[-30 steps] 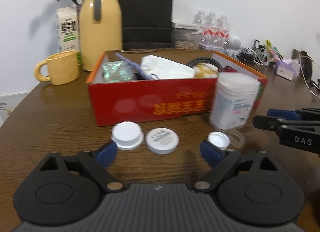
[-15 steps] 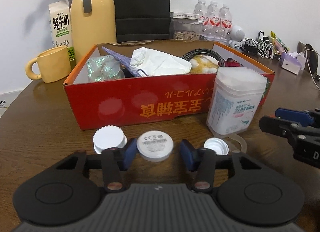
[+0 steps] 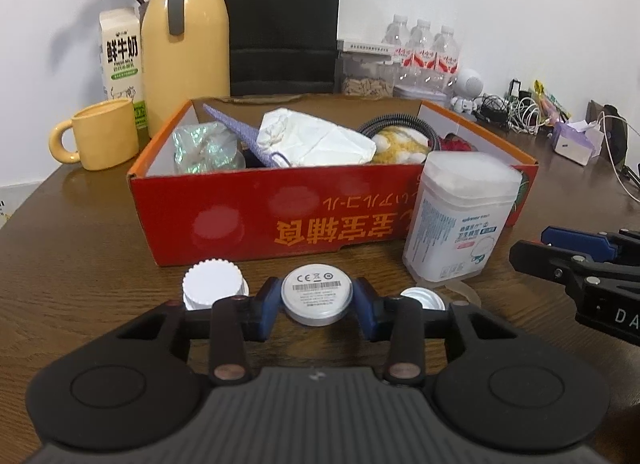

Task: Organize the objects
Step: 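Grasp the white round lid with the left gripper while the right holds the tassel, then carry the white lid and orange tassel into the box and open both grippers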

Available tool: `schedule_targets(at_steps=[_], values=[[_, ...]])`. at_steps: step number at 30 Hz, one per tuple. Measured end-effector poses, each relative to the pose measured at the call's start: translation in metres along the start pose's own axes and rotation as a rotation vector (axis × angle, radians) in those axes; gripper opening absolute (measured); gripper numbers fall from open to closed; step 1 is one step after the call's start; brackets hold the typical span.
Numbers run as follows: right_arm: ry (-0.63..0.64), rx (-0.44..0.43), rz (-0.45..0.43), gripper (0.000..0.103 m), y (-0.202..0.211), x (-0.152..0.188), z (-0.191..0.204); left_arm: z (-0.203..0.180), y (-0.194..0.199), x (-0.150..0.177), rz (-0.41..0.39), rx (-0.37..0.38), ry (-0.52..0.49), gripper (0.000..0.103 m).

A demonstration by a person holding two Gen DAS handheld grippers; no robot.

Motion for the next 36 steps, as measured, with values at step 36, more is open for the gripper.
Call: schedule_targets(at_steps=[36], values=[[-0.017,0.045,-0.228,0.04,-0.11,-0.105,-0.013,0.022,-0.056,-0.118,-0.281,-0.066,0.087,0.04]])
Point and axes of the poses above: each gripper's, at about its wrist camera, not at the fingertips, and y roughly against the way its jaws point, z to its left, x to its underside, the point moved 5 cm from there along -y, roughly the way its jaws point, and after that the axes turned 11 degrees about -z, right-handed, at the moved point
